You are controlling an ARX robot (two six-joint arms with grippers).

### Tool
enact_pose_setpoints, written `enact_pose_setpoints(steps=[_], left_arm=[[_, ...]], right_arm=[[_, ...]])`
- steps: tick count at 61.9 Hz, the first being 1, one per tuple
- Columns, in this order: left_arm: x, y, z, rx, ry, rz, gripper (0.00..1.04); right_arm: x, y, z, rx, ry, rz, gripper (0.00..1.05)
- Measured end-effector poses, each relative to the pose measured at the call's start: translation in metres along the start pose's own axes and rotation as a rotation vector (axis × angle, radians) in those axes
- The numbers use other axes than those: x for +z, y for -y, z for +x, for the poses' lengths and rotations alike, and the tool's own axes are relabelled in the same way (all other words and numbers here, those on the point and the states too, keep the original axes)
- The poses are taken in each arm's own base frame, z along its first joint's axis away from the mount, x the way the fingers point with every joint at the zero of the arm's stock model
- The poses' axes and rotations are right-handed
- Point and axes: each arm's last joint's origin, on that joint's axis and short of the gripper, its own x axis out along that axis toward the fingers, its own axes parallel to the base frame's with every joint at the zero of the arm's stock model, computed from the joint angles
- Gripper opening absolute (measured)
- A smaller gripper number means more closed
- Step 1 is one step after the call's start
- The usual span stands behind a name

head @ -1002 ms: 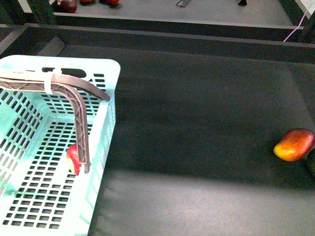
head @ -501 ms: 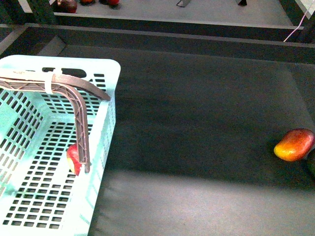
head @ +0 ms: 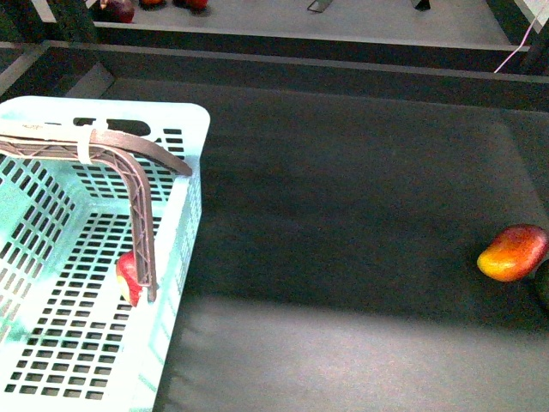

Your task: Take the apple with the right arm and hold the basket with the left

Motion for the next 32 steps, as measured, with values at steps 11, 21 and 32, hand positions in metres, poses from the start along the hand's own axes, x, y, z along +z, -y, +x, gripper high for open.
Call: enact_pose_setpoints(steps=[11,21,32], left_arm=[[0.0000,0.0000,0.0000,0.000,0.000,0.000,0.47],[0.0000,0.0000,0.0000,0.000,0.000,0.000,0.82],[0.0000,0.0000,0.0000,0.000,0.000,0.002,0.97]], right_arm=[[0.0000,0.0000,0.0000,0.000,0.000,0.000,0.96],[0.0000,0.0000,0.0000,0.000,0.000,0.000,0.96],[0.0000,0.0000,0.0000,0.000,0.000,0.000,0.96]])
